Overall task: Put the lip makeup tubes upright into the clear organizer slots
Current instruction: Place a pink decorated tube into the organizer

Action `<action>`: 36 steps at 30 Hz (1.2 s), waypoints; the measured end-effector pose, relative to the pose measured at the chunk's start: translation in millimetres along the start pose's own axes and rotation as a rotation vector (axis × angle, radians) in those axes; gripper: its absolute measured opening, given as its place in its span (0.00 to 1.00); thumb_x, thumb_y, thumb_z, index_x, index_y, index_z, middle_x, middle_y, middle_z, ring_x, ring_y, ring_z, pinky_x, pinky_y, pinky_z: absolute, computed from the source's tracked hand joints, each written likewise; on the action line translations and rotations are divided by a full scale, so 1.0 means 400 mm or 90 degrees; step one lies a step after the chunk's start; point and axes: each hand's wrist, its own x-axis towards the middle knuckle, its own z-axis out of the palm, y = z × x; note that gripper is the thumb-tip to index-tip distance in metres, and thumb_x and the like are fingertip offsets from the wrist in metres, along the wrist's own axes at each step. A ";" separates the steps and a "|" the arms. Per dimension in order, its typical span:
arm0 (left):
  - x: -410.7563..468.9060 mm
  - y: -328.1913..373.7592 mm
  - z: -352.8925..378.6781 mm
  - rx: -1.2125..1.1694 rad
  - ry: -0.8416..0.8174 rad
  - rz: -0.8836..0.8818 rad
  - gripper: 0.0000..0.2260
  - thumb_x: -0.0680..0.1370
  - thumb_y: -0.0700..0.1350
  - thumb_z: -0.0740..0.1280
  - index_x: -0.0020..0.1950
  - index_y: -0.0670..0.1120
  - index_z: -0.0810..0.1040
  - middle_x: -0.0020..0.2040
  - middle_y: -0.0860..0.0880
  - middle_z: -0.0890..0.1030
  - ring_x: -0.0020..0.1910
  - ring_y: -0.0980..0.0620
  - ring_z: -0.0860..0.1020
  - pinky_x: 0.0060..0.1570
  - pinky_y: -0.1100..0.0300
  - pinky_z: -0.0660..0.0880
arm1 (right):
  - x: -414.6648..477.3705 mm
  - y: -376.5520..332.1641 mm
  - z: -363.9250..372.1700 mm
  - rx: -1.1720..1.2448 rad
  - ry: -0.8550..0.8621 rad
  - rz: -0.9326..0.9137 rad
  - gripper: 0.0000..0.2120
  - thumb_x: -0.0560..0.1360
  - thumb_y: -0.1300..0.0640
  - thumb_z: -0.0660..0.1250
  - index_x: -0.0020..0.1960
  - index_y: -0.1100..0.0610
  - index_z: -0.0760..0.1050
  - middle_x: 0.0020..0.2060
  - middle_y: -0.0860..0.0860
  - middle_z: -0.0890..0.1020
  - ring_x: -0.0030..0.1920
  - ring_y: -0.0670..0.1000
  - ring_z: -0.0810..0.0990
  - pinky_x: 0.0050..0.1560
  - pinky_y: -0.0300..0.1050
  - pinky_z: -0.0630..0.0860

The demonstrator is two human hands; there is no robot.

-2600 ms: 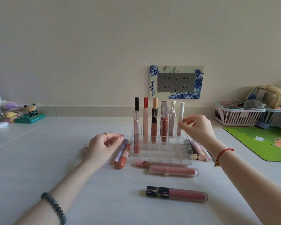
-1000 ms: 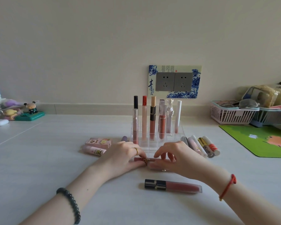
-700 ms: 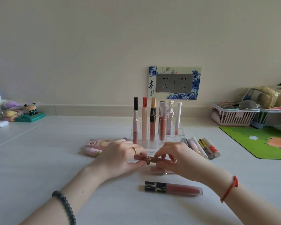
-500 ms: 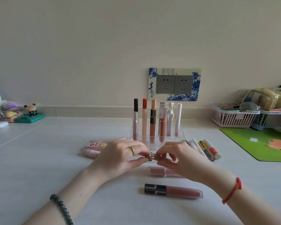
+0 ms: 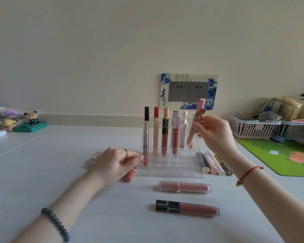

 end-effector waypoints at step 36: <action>0.003 0.026 -0.003 0.091 0.008 0.008 0.11 0.74 0.51 0.64 0.39 0.49 0.83 0.24 0.68 0.75 0.28 0.68 0.74 0.33 0.77 0.66 | -0.023 0.048 0.067 -0.128 -0.037 0.049 0.08 0.69 0.61 0.70 0.48 0.57 0.79 0.37 0.50 0.81 0.37 0.48 0.79 0.39 0.32 0.72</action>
